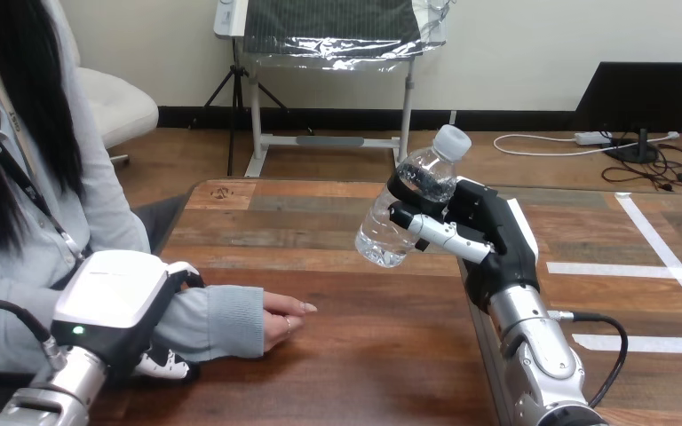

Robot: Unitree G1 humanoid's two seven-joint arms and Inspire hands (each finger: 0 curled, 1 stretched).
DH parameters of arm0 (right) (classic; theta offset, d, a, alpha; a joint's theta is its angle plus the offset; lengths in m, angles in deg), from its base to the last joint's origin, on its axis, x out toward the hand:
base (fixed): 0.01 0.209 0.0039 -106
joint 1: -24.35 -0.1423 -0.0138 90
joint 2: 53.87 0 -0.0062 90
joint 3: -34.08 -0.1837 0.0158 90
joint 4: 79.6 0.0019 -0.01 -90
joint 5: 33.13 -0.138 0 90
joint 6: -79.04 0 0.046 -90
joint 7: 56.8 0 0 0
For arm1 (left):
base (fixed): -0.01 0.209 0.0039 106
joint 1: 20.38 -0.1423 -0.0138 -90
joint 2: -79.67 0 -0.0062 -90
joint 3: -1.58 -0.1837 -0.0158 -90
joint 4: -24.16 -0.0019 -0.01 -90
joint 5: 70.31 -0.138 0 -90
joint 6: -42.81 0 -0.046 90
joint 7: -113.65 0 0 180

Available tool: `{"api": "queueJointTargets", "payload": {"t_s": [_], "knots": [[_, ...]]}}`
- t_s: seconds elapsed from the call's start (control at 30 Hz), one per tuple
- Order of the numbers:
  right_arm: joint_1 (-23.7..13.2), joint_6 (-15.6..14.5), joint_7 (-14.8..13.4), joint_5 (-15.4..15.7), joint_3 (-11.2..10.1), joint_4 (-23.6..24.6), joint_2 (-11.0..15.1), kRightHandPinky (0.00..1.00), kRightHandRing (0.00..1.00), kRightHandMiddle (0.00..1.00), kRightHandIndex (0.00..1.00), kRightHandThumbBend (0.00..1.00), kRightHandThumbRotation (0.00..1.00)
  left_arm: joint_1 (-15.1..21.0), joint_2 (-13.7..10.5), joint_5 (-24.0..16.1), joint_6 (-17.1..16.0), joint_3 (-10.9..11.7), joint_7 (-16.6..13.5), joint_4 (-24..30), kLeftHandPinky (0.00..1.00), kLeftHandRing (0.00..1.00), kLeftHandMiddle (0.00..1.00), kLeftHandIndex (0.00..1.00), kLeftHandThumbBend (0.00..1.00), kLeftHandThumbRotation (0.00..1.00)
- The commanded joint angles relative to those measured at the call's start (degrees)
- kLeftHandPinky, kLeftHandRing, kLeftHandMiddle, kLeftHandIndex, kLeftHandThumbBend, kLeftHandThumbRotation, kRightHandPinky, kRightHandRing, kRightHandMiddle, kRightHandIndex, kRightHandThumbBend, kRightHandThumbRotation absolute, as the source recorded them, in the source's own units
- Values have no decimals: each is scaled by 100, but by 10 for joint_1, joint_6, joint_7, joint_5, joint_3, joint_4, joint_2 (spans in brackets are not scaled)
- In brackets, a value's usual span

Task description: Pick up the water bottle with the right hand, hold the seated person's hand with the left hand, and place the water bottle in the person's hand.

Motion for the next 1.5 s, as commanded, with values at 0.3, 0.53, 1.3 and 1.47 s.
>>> {"api": "queueJointTargets", "payload": {"t_s": [0.3, 0.53, 1.3, 1.47], "knots": [[-27, 16, -11, -2, -2, 36, 12, 25, 27, 37, 38, 64, 0, 31, 5, 4, 3, -31, -30, -28, 41, 45, 52, 59, 100, 14], [-29, 11, -26, 4, 2, 35, 12, 25, 27, 36, 38, 65, 0, 27, 6, 12, 9, -34, -25, -18, 34, 39, 46, 54, 99, 10], [-37, -2, -47, 19, 12, 30, 12, 26, 28, 38, 40, 64, 0, 10, 1, 26, 6, -30, -27, 21, 29, 34, 40, 44, 87, 0], [-40, -13, -51, 19, 11, 28, 9, 26, 28, 38, 40, 65, 0, 5, 0, 29, 6, -27, -26, 34, 29, 34, 40, 44, 86, 0]]}}
